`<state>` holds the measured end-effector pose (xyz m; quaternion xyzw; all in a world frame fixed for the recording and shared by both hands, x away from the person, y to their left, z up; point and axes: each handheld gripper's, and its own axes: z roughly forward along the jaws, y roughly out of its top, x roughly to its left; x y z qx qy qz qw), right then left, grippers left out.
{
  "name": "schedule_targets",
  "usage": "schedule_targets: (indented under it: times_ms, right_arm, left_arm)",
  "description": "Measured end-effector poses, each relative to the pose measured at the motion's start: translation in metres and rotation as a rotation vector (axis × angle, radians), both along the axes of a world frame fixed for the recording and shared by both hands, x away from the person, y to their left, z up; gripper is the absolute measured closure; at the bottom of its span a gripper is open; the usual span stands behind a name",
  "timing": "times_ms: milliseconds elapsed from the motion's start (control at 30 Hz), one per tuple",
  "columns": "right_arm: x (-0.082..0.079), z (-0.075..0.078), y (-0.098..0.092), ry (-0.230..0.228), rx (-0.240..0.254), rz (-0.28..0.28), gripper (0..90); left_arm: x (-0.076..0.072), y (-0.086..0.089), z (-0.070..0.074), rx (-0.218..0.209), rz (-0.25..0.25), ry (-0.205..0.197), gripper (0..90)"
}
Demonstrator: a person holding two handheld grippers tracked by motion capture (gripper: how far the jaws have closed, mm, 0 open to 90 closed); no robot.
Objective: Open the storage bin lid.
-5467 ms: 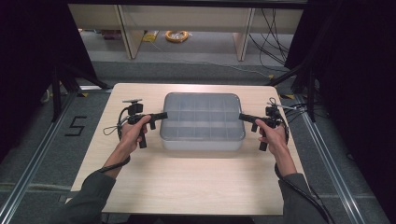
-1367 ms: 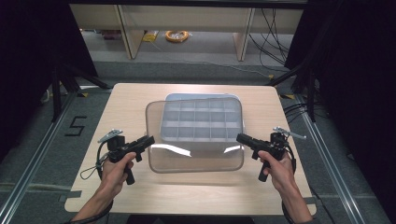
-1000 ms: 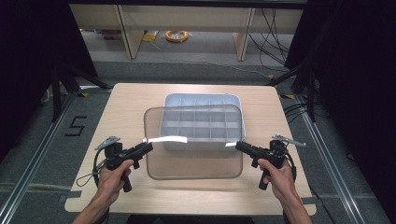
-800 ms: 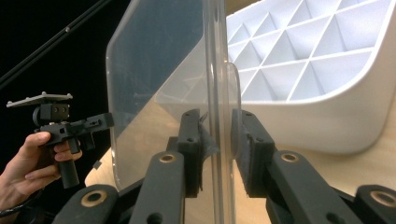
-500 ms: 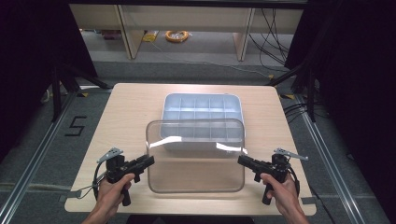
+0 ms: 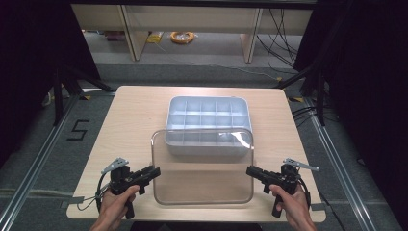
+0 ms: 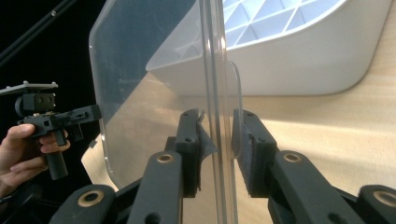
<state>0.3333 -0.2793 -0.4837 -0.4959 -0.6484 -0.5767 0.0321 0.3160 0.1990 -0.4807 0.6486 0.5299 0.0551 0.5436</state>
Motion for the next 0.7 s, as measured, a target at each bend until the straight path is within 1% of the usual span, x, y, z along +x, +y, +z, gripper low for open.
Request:
schedule_targets:
  times_ms: [33,67,100,133,167,200,233,267,300,333,367,400,433,467,500,533,567,600,633,667,700]
  right_arm:
    - [0.0,-0.002,-0.001,-0.005,-0.006,-0.002,72.4]
    - [-0.003,-0.002,0.001,0.027,0.012,-0.004,72.3]
    - [-0.003,-0.004,0.0,0.01,-0.011,0.003,72.1]
    - [-0.004,-0.005,0.0,0.021,-0.012,0.004,72.0]
    - [-0.006,-0.006,0.001,0.04,-0.002,-0.006,71.9]
    - [-0.007,-0.007,0.0,0.045,-0.008,-0.005,71.7]
    - [-0.007,-0.009,0.0,0.029,-0.017,-0.006,71.3]
    - [-0.007,-0.01,-0.001,0.036,-0.032,-0.006,71.1]
    - [-0.009,-0.009,0.0,0.065,-0.02,-0.009,70.8]
    - [-0.009,-0.009,0.0,0.065,-0.02,-0.009,70.8]
    - [-0.01,-0.011,0.0,0.068,-0.031,-0.011,70.5]
    - [-0.011,-0.011,0.001,0.078,-0.023,-0.015,70.3]
    - [-0.011,-0.011,0.001,0.079,-0.024,-0.014,70.2]
    - [-0.01,-0.013,-0.001,0.054,-0.052,-0.005,70.1]
    - [-0.012,-0.012,0.001,0.077,-0.039,-0.008,70.0]
    - [-0.013,-0.012,0.002,0.091,-0.032,-0.01,69.8]
    - [-0.013,-0.013,0.002,0.089,-0.029,-0.009,69.5]
    - [-0.013,-0.013,0.002,0.097,-0.037,-0.012,69.0]
    - [-0.013,-0.014,0.002,0.095,-0.051,-0.012,68.5]
    - [-0.013,-0.015,0.002,0.101,-0.057,-0.008,68.2]
    - [-0.013,-0.016,0.002,0.098,-0.064,-0.009,68.1]
  left_arm:
    - [-0.001,0.0,-0.001,0.001,-0.001,0.003,61.8]
    - [-0.002,0.0,-0.002,0.002,-0.004,0.006,61.7]
    - [-0.003,0.0,-0.002,0.0,-0.004,0.012,61.7]
    - [-0.003,0.0,-0.003,0.003,-0.007,0.013,61.6]
    - [-0.004,-0.001,-0.005,-0.004,-0.006,0.008,61.4]
    - [-0.005,-0.001,-0.004,0.008,-0.013,0.021,61.3]
    - [-0.005,-0.002,-0.006,-0.012,-0.021,0.013,61.3]
    - [-0.005,-0.001,-0.006,0.0,-0.022,0.026,61.1]
    - [-0.006,-0.002,-0.006,0.007,-0.022,0.026,60.9]
    - [-0.006,-0.002,-0.006,0.007,-0.022,0.026,60.5]
    - [-0.006,-0.003,-0.008,0.007,-0.023,0.022,60.1]
    - [-0.006,-0.002,-0.009,0.007,-0.035,0.025,60.0]
    - [-0.006,-0.002,-0.009,0.018,-0.035,0.027,60.0]
    - [-0.006,-0.003,-0.01,0.028,-0.036,0.028,60.0]
    - [-0.007,-0.003,-0.011,0.042,-0.029,0.027,59.8]
    - [-0.006,-0.003,-0.011,0.05,-0.045,0.028,59.8]
    - [-0.007,-0.004,-0.012,0.069,-0.04,0.026,59.7]
    - [-0.007,-0.005,-0.013,0.078,-0.042,0.024,59.8]
    - [-0.007,-0.005,-0.013,0.088,-0.056,0.035,59.7]
    - [-0.007,-0.006,-0.014,0.094,-0.049,0.036,59.4]
    - [-0.007,-0.006,-0.015,0.106,-0.049,0.048,58.9]
